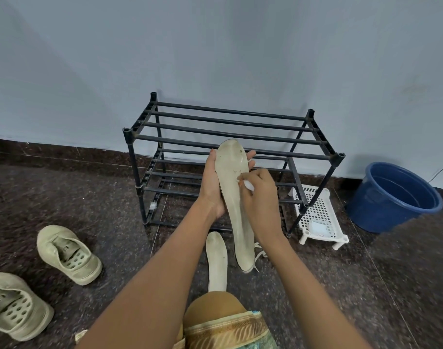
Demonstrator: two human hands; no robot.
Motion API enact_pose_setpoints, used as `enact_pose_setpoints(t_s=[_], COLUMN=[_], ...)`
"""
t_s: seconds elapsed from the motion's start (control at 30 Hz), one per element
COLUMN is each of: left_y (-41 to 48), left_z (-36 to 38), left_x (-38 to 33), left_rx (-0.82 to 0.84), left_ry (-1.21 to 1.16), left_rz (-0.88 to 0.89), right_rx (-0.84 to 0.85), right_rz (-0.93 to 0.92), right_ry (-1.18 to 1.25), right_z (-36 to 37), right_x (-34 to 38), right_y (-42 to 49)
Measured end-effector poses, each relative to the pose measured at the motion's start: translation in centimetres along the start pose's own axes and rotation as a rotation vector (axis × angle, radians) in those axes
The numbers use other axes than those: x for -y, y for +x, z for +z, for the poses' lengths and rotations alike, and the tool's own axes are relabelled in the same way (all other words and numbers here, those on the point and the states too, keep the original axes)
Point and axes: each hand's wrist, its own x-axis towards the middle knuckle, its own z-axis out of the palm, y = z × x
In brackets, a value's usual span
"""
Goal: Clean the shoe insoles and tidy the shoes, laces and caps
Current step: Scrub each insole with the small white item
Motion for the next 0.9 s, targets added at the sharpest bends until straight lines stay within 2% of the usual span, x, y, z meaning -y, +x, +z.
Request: enact_pose_setpoints(t_s=[0.2,0.43,0.67,0.9], left_y=[0.1,-0.3,-0.4,-0.4], left_z=[-0.2,0.5,0.6,0.6], left_x=[-0.3,0.0,-0.2,-0.2], left_rx=[-0.037,-0.029,-0.039,-0.067], left_ry=[-0.054,-0.004,-0.026,-0.021], left_rz=[0.034,0.013,0.031,0.045], right_rx=[0.145,-0.043,-0.096,0.073], right_rz=[0.012,-0.035,-0.068,0.049], right_ry=[0.097,-0.027,-0.116,0.091], right_z=[-0.7,-0.9,-0.2,-0.6], right_x=[0.3,-0.8,-0.9,-0.4], right_y=[-0.6,0.4,1.1,-0.1])
